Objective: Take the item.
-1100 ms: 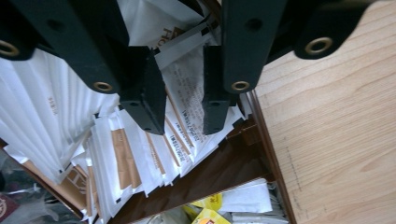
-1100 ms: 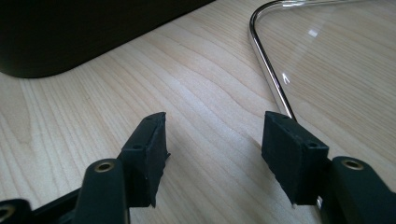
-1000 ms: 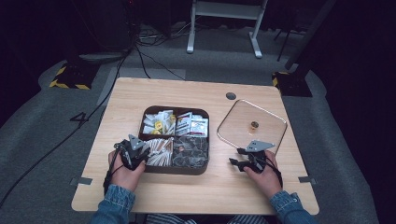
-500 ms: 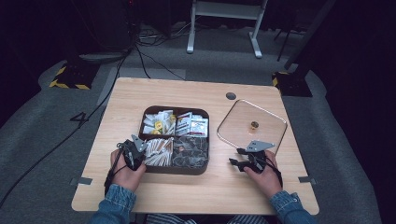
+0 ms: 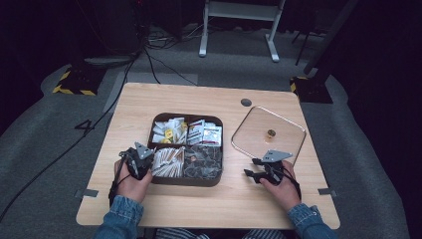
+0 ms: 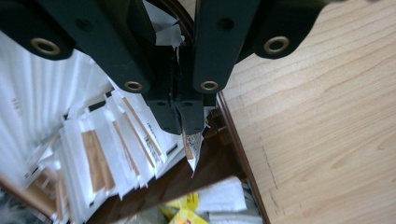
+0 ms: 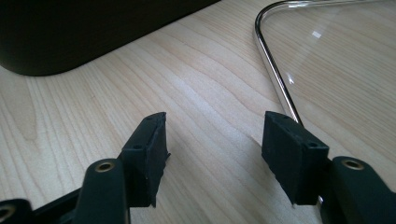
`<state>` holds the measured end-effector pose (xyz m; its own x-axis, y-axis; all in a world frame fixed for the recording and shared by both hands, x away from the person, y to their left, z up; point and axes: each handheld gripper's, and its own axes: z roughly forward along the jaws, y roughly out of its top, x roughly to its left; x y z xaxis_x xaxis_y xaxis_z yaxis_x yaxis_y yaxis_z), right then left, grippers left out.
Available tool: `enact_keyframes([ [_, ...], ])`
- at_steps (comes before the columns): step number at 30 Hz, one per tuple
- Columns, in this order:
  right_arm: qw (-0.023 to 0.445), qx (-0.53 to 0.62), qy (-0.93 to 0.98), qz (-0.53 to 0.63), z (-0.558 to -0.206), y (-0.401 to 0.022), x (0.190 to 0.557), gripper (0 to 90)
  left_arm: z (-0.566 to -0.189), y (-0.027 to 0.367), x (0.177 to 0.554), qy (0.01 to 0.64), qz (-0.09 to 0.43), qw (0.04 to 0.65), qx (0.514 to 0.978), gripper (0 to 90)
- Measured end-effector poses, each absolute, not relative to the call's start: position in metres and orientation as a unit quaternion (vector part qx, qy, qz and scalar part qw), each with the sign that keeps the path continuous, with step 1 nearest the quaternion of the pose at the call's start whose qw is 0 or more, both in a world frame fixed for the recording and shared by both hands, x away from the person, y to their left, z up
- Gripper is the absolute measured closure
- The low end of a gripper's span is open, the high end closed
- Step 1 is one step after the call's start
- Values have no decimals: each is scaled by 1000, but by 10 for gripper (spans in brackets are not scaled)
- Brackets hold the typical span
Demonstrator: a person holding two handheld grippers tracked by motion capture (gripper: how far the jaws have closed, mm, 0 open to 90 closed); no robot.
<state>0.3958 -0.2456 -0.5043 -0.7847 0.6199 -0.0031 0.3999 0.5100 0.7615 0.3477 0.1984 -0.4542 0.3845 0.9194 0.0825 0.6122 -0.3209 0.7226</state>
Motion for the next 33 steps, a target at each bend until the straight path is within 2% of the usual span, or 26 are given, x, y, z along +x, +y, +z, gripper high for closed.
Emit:
enact_keyframes([
  [2, 139, 297, 858, 396, -504, -246, 396, 407, -453, 199, 347, 497, 245, 318, 769, 881],
  [6, 139, 297, 858, 396, -504, -246, 396, 407, -443, 208, 343, 480, 205, 386, 761, 881],
  [8, 139, 297, 858, 396, -504, -246, 396, 406, -439, 208, 341, 474, 203, 399, 758, 882],
  [25, 139, 296, 858, 396, -504, -246, 396, 407, -411, 199, 325, 436, 183, 453, 756, 882],
  [33, 139, 297, 858, 396, -504, -246, 396, 407, -405, 194, 319, 424, 184, 457, 760, 881],
])
